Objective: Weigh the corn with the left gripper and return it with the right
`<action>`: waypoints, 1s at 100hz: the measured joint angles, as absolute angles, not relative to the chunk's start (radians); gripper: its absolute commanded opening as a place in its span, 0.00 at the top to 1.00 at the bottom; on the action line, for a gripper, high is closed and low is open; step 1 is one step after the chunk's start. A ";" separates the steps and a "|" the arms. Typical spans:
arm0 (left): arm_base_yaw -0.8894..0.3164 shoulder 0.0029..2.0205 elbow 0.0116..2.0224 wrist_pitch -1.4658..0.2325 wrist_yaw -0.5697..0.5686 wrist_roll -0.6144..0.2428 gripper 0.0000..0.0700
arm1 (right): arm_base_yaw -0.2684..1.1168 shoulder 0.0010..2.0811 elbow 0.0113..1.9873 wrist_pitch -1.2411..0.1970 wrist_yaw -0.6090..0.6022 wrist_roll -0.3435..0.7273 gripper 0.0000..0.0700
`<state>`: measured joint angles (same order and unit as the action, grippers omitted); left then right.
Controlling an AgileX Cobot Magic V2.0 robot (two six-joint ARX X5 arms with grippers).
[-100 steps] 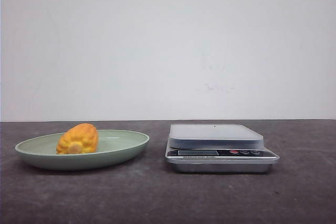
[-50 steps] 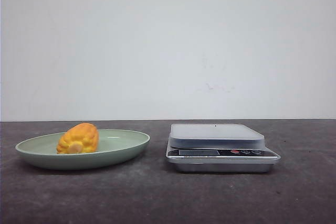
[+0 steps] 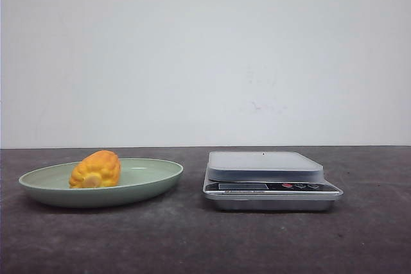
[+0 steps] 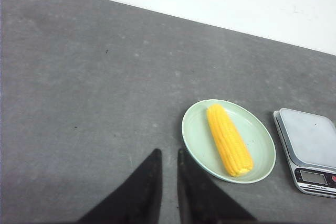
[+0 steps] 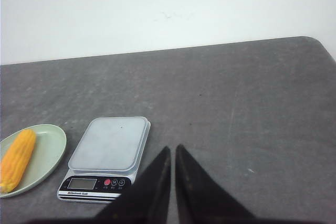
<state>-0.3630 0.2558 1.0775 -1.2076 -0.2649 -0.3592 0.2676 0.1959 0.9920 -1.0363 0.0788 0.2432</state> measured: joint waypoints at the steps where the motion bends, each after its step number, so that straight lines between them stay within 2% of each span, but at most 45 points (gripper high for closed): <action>1: -0.363 0.256 1.077 -1.208 -0.265 -0.359 1.00 | 0.268 0.196 0.992 -1.036 0.079 0.243 0.99; 42: -0.361 0.256 1.077 -1.208 -0.265 -0.359 1.00 | 0.268 0.196 0.992 -1.036 0.079 0.243 0.99; 54: -0.313 0.255 1.065 -1.176 -0.266 -0.355 1.00 | 0.268 0.196 0.992 -1.036 0.079 0.243 0.99; 68: -0.218 0.233 0.941 -0.967 -0.249 -0.302 1.00 | 0.268 0.196 0.992 -1.036 0.079 0.243 0.99; 83: -0.115 0.148 0.679 -0.649 -0.100 -0.226 1.00 | 0.268 0.196 0.992 -1.036 0.079 0.243 0.99; 100: -0.036 0.062 0.366 -0.314 0.001 -0.205 1.00 | 0.268 0.196 0.992 -1.036 0.079 0.243 0.99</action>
